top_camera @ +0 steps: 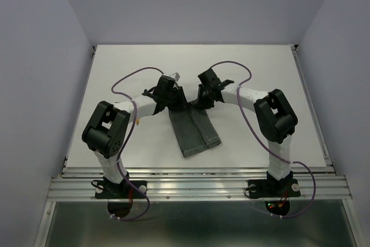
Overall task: Fold the napkin into a case and place the utensils inside
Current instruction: Fold the lower triangle-folded napkin at the center of the board.
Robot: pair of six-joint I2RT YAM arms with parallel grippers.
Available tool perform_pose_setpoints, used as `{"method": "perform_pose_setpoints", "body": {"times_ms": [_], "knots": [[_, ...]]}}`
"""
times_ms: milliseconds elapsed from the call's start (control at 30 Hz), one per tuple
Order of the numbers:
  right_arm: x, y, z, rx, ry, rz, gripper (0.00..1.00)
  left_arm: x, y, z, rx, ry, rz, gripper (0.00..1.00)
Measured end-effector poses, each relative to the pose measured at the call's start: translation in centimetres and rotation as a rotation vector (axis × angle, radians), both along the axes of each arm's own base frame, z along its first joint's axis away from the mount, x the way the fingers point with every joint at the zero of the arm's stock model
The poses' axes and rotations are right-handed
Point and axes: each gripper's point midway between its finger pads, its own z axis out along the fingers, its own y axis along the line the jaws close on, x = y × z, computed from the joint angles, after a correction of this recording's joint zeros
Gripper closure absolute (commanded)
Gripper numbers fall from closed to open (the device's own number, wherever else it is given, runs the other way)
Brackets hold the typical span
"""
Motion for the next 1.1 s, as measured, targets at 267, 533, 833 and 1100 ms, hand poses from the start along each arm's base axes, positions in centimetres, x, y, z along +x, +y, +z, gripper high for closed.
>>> {"method": "perform_pose_setpoints", "body": {"times_ms": [267, 533, 833, 1100], "knots": [[0.0, 0.0, 0.0, 0.000, 0.001, 0.001, 0.71, 0.6, 0.3, 0.3, -0.001, -0.005, 0.037, 0.28], [0.0, 0.0, 0.0, 0.000, 0.001, 0.001, 0.71, 1.3, -0.2, -0.9, -0.002, 0.027, 0.053, 0.28], [0.0, 0.0, 0.0, 0.000, 0.000, 0.001, 0.71, 1.8, -0.6, -1.5, -0.017, 0.040, 0.074, 0.29], [0.0, 0.0, 0.0, 0.000, 0.000, 0.001, 0.71, 2.4, -1.0, -1.6, -0.038, 0.046, 0.090, 0.42]]}}
